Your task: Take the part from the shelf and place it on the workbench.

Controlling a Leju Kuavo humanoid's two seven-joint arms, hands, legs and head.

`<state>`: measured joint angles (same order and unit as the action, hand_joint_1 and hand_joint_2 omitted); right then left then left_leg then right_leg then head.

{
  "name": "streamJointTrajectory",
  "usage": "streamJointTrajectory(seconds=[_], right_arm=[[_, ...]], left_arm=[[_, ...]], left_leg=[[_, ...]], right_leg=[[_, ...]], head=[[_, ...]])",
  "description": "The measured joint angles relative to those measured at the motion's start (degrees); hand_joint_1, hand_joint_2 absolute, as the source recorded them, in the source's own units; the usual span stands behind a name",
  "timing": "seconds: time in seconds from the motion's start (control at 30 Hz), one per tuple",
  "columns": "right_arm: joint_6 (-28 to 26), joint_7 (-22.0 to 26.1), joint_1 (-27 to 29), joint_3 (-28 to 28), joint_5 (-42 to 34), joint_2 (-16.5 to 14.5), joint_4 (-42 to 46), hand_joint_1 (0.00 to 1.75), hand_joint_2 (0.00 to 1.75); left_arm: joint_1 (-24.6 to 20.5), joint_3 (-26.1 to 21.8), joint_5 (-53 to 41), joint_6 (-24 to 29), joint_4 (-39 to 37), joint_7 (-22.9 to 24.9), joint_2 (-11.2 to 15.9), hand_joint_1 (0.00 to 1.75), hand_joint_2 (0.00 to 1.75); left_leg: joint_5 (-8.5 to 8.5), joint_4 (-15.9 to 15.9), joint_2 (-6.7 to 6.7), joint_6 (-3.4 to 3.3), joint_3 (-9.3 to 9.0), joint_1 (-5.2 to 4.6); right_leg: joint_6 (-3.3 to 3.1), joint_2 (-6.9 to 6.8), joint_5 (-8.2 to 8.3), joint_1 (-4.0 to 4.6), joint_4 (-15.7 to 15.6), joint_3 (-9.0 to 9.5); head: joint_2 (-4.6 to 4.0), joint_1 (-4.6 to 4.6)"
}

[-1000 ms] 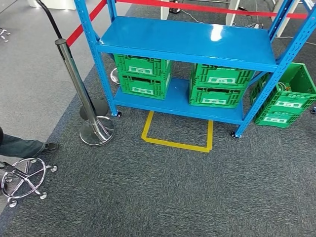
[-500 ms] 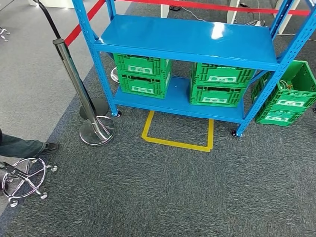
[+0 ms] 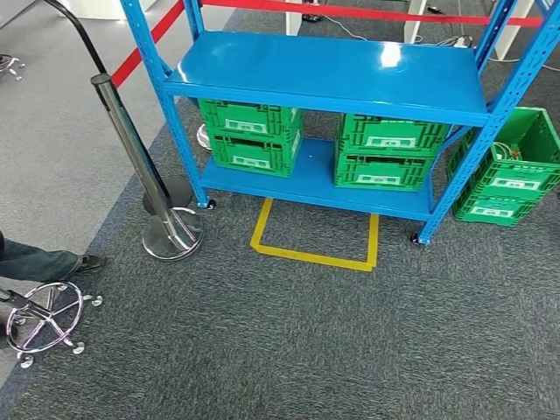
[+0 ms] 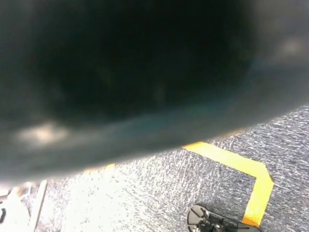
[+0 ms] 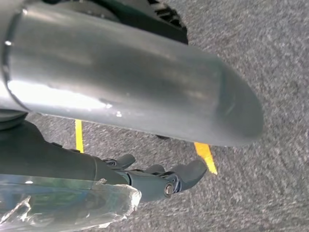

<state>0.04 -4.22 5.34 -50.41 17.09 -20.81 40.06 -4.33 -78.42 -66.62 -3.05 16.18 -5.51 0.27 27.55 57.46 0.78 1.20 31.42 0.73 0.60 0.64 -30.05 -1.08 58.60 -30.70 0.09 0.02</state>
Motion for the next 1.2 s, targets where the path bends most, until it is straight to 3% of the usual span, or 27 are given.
streamJointTrajectory(seconds=[0.07, 0.17, 0.2, 0.23, 0.27, 0.33, 0.37, 0.47, 0.57, 0.6, 0.67, 0.7, 0.73, 0.77, 0.8, 0.83, 0.87, 0.93, 0.97, 1.07, 1.2], right_arm=[[0.08, -0.05, 0.01, 0.13, 0.21, 0.0, 0.0, 0.0, 0.0], [0.73, -0.07, -0.18, -0.02, 1.85, 0.0, -0.02, 0.0, 0.0], [0.98, -0.05, -0.25, -0.19, 2.52, 0.0, -0.04, 0.0, 0.0], [1.17, -0.02, -0.31, -0.39, 3.09, 0.0, -0.07, 0.0, 0.0], [1.34, 0.01, -0.36, -0.6, 3.56, 0.0, -0.09, 0.0, 0.0], [1.56, 0.04, -0.51, -0.97, 4.21, -0.01, -0.16, 0.0, 0.0], [1.62, 0.05, -0.64, -1.14, 4.43, -0.01, -0.22, 0.0, 0.0], [1.76, 0.04, -1.09, -1.72, 5.09, -0.02, -0.38, 0.0, 0.0], [1.97, 0.11, -1.48, -2.29, 5.68, -0.02, -0.46, 0.0, 0.0], [2.04, 0.14, -1.61, -2.5, 5.85, -0.02, -0.47, 0.0, 0.0], [2.19, 0.15, -1.78, -2.99, 6.21, -0.02, -0.5, 0.0, 0.0], [2.23, 0.15, -1.8, -3.25, 6.38, -0.02, -0.52, 0.0, 0.0], [2.27, 0.15, -1.77, -3.49, 6.54, -0.02, -0.56, 0.0, 0.0], [2.31, 0.15, -1.75, -3.69, 6.68, -0.02, -0.6, 0.0, 0.0], [2.32, 0.14, -1.74, -3.84, 6.86, -0.02, -0.63, 0.0, 0.0], [2.29, 0.07, -1.77, -4.03, 7.11, 0.0, -0.67, 0.0, 0.0], [2.19, -0.12, -1.91, -4.31, 7.51, 0.02, -0.73, 0.0, 0.44], [1.68, -0.84, -2.41, -5.18, 8.7, 0.06, -1.02, 0.0, 1.31], [1.35, -1.19, -2.69, -5.73, 9.39, 0.07, -1.23, 0.0, 1.75], [0.66, -1.23, -3.21, -7.34, 10.71, 0.11, -1.73, 0.0, 1.75], [0.73, -0.4, -3.83, -8.74, 10.79, 0.13, -1.99, 0.0, 1.75]], left_arm=[[-0.01, 0.0, 0.0, 0.02, 0.01, 0.0, 0.01, 0.0, 0.0], [-0.03, 0.0, 0.0, 0.0, 0.01, 0.0, -0.05, 0.0, 0.0], [0.03, 0.0, -0.01, -0.01, 0.01, 0.0, -0.08, 0.0, 0.0], [0.08, 0.0, -0.01, -0.02, 0.01, 0.0, -0.12, 0.0, 0.0], [0.12, 0.0, -0.02, -0.03, 0.01, 0.0, -0.15, 0.0, 0.0], [0.12, 0.0, -0.02, -0.04, 0.02, 0.0, -0.14, 0.0, 0.0], [0.1, 0.01, -0.03, -0.05, 0.02, 0.0, -0.13, 0.0, 0.0], [0.01, 0.02, -0.04, -0.07, 0.02, 0.0, -0.01, 0.0, 0.0], [0.1, 0.02, -0.04, -0.17, 0.02, 0.0, -0.07, 0.0, 0.0], [0.07, 0.02, -0.04, -0.2, 0.02, 0.01, -0.13, 0.0, 0.0], [-0.02, 0.02, -0.03, -0.2, 0.02, 0.08, -0.25, 0.0, 0.0], [-0.01, 0.02, -0.02, -0.2, 0.02, 0.13, -0.3, 0.0, 0.0], [0.03, 0.02, -0.02, -0.2, 0.02, 0.2, -0.35, 0.0, 0.0], [0.08, 0.02, -0.01, -0.16, 0.02, 0.31, -0.38, 0.0, 0.0], [0.1, 0.01, 0.06, -0.11, 0.02, 0.48, -0.43, 0.0, 0.0], [0.1, -0.02, 0.25, -0.05, 0.02, 0.71, -0.49, 0.0, 0.44], [0.01, -0.1, 0.49, 0.02, 0.02, 1.01, -0.55, 0.0, 0.87], [-0.25, -0.32, 1.03, 0.09, 0.01, 1.77, -0.64, 0.0, 1.75], [-0.4, -0.47, 1.21, 0.14, 0.01, 2.2, -0.68, 0.0, 1.75], [-0.57, -0.9, 1.68, 0.57, 0.0, 3.37, -0.76, 0.0, 1.75], [-0.67, -1.03, 1.76, 0.94, 0.01, 3.77, -0.77, 0.0, 1.75]], left_leg=[[1.72, 2.63, -0.15, 0.43, 1.05, 0.15], [6.34, 13.24, -0.3, 0.69, 6.58, 0.17], [6.72, 15.79, -0.31, 0.61, 8.15, 0.16], [5.88, 16.41, -0.31, 0.43, 8.87, 0.13], [3.92, 14.82, -0.31, 0.13, 8.52, 0.06], [-0.86, 8.1, -0.34, -0.88, 5.92, -0.32], [-2.13, 5.1, -0.39, -1.41, 4.59, -0.56], [-1.44, 1.86, -0.52, -2.16, 3.0, -1.07], [-1.15, 0.26, -0.5, -2.44, 1.74, -0.73], [-1.05, -0.15, -0.51, -2.58, 1.27, -0.6], [-0.5, -0.23, -0.52, -2.88, 0.73, -0.69], [-0.13, -0.22, -0.52, -2.92, 0.37, -0.75], [0.25, -0.22, -0.51, -2.93, -0.12, -0.81], [0.69, -0.21, -0.49, -2.9, -0.76, -0.85], [1.17, -0.21, -0.46, -2.83, -1.52, -0.89], [1.64, -0.21, -0.44, -2.71, -2.16, -0.9], [2.13, -0.12, -0.4, -2.47, -2.6, -0.99], [2.63, 0.07, -0.37, -2.08, -2.77, -1.12], [2.7, 0.18, -0.37, -2.07, -2.72, -1.19], [2.67, -0.03, -0.44, -2.39, -2.8, -1.18], [2.79, -0.48, -0.44, -2.28, -2.98, -1.16]], right_leg=[[-0.69, -0.14, 0.01, -0.06, -0.04, 0.47], [-1.26, -0.36, -0.32, 0.09, -0.05, 0.78], [-1.35, -0.37, -0.51, 0.17, -0.04, 0.98], [-1.4, -0.36, -0.76, 0.26, -0.04, 1.29], [-1.4, -0.34, -1.05, 0.34, -0.04, 1.7], [-1.21, -0.33, -1.83, 0.46, -0.08, 2.51], [-0.96, -0.29, -2.23, 0.53, -0.09, 2.71], [-0.03, -0.48, -2.99, 0.56, -0.43, 2.82], [0.87, -0.69, -4.22, 0.48, 0.93, 2.63], [1.11, -0.69, -5.42, 0.48, 3.56, 1.26], [1.41, -0.66, -8.13, 0.48, 11.11, -3.55], [1.48, -0.66, -8.51, 0.48, 14.06, -5.82], [1.51, -0.66, -7.67, 0.49, 15.17, -7.23], [1.48, -0.66, -5.55, 0.5, 14.07, -7.55], [1.35, -0.66, -2.54, 0.51, 10.95, -6.83], [1.11, -0.67, 0.0, 0.54, 7.42, -5.61], [0.84, -0.67, 1.76, 0.63, 4.21, -4.28], [0.31, -0.64, 2.42, 0.79, 1.21, -2.83], [0.21, -0.6, 2.35, 0.84, 0.74, -2.6], [-0.02, -0.48, 2.2, 0.88, 0.46, -2.59], [-0.38, -0.5, 1.91, 0.94, 0.46, -2.56]], head=[[0.0, -0.12], [0.0, -0.24], [0.0, -0.24], [0.0, -0.24], [0.0, -0.24], [0.0, -0.2], [0.0, -0.19], [0.0, -0.2], [0.0, -0.12], [0.0, 0.0], [0.0, 0.15], [0.0, 0.15], [0.0, 0.15], [0.0, 0.16], [0.0, 0.18], [0.0, 0.18], [0.0, 0.2], [0.0, 0.09], [0.0, 0.01], [0.0, -0.15], [0.0, -0.15]])
